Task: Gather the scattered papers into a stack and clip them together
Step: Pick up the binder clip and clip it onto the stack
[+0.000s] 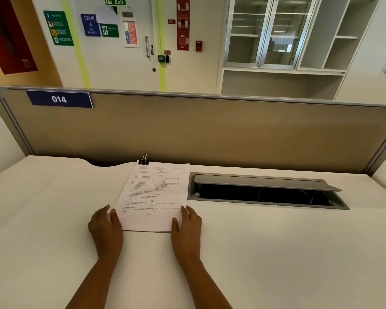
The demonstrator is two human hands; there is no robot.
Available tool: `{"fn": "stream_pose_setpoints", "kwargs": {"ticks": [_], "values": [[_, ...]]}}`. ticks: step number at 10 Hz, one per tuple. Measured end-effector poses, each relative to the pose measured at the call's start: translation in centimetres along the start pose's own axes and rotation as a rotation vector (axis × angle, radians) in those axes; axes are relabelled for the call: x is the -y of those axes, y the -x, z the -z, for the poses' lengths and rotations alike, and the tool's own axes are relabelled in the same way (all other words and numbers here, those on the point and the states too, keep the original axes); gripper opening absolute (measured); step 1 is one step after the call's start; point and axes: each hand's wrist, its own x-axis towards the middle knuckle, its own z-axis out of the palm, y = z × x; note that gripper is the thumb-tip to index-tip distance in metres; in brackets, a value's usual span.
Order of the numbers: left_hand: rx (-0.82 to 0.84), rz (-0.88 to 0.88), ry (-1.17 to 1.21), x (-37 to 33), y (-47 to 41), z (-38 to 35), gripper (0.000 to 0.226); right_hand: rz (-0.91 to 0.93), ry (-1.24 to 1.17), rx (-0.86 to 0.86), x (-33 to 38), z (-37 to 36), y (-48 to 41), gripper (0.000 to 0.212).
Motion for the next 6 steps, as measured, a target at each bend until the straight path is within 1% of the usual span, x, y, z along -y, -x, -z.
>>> {"fn": "stream_pose_setpoints", "kwargs": {"ticks": [1, 2, 3, 4, 5, 6], "values": [[0.023, -0.024, -0.052, 0.6, 0.6, 0.1, 0.022, -0.008, 0.010, -0.040, -0.2, -0.1, 0.2, 0.046], [0.043, -0.071, -0.082, 0.4, 0.8, 0.3, 0.016, -0.001, 0.052, -0.033, -0.2, 0.0, 0.5, 0.046], [0.067, -0.076, -0.065, 0.1, 0.8, 0.4, 0.021, 0.015, 0.089, 0.002, -0.1, 0.2, 0.7, 0.048], [0.119, -0.077, -0.084, 0.3, 1.3, 0.4, 0.025, 0.020, 0.024, -0.017, -0.1, 1.0, 1.8, 0.049], [0.201, -0.060, -0.198, 0.4, 2.0, 0.7, 0.038, 0.006, -0.108, -0.097, -0.2, 2.9, 4.0, 0.059], [0.288, -0.092, -0.250, 0.7, 3.2, 1.2, 0.051, 0.092, -0.177, -0.248, -0.5, 6.8, 6.9, 0.031]]}}
